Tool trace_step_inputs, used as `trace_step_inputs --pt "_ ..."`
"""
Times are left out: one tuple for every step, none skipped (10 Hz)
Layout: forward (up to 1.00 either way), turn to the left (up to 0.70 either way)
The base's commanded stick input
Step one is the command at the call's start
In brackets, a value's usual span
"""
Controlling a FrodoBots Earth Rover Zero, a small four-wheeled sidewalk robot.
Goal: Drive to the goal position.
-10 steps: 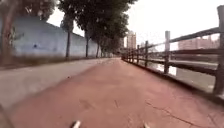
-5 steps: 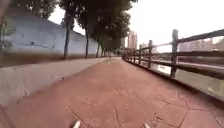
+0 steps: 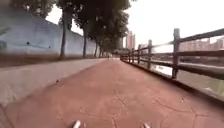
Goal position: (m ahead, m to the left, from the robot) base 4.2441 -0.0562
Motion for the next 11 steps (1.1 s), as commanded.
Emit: trace_step_inputs --pt "0.7 0.0" --pt "0.7 0.0" --pt "0.7 0.0" --pt "0.7 0.0" --pt "0.7 0.0" --pt "0.7 0.0" --pt "0.7 0.0" --pt "0.7 0.0" --pt "0.7 -0.01" --pt "0.7 -0.01" --pt "0.7 -0.02"
